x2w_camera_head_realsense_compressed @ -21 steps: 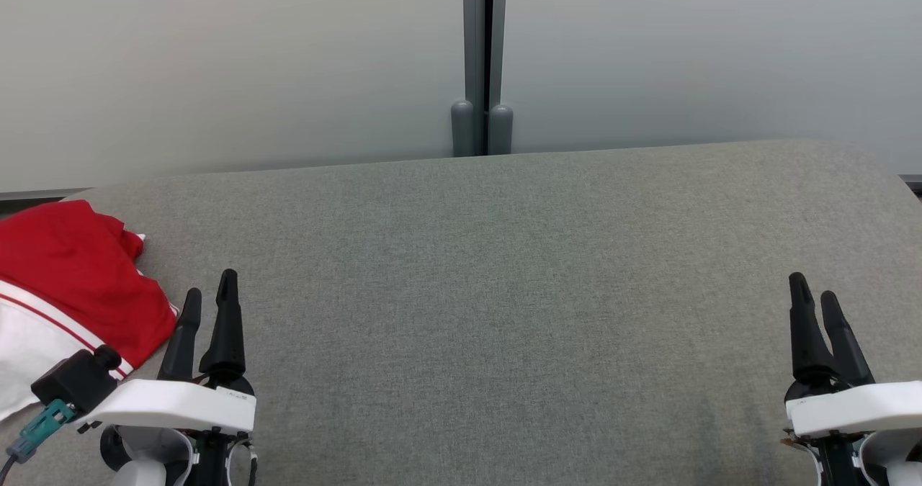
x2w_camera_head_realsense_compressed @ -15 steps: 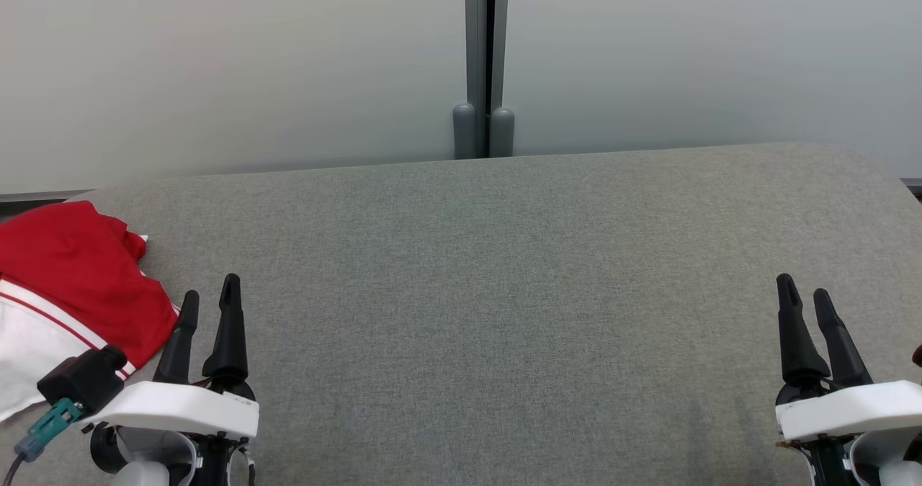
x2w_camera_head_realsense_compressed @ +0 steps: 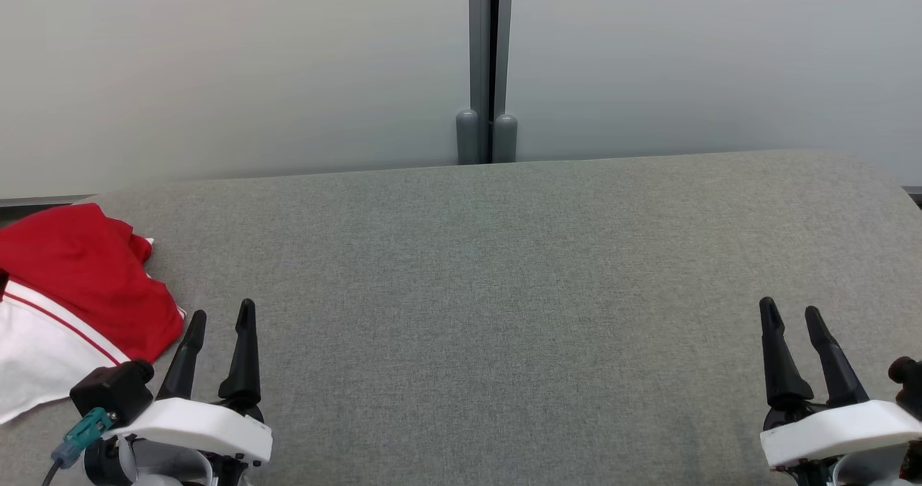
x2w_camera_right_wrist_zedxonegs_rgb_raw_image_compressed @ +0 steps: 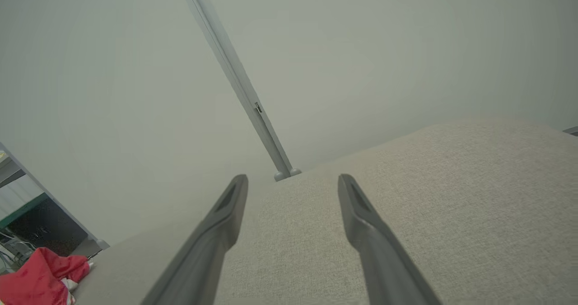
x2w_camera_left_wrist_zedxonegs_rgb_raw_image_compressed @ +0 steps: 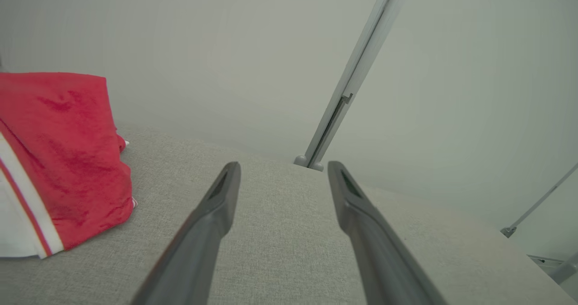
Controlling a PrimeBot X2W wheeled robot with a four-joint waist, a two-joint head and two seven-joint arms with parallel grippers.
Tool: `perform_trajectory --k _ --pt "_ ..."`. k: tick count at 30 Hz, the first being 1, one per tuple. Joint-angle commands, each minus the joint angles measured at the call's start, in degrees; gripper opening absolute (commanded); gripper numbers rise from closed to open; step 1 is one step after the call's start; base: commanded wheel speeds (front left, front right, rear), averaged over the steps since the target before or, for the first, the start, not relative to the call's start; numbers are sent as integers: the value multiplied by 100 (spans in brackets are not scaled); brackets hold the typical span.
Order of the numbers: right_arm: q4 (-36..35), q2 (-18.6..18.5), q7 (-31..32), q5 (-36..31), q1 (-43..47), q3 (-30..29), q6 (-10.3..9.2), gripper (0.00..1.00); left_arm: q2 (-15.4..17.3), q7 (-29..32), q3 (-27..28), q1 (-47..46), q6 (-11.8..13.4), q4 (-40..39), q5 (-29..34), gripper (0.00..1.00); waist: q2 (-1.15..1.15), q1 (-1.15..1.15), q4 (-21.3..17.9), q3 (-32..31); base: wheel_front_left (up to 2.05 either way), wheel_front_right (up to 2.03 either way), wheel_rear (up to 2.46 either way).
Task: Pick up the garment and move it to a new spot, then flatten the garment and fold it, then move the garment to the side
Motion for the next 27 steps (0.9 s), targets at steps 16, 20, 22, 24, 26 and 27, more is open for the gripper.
perform_trajectory --k 16,20,22,24,26,27 --pt "314 19 -359 -931 125 122 1 100 53 -258 -113 160 183 242 958 100 0 0 62 -85 0 0 0" --pt "358 19 -399 -1112 129 137 1 100 54 -311 -128 173 209 295 1148 100 0 0 79 -106 0 0 0" --pt "364 18 -409 -1153 130 136 1 100 56 -323 -133 171 215 310 1196 100 0 0 82 -110 0 0 0" --pt "375 19 -431 -1234 128 135 1 100 55 -349 -143 174 221 342 1293 100 0 0 89 -116 0 0 0" --pt "387 21 -449 -1321 129 136 1 100 57 -374 -151 183 231 370 1383 100 0 0 93 -125 0 0 0" --pt "389 19 -457 -1364 131 140 1 100 58 -383 -156 186 232 383 1429 100 0 0 95 -129 0 0 0"
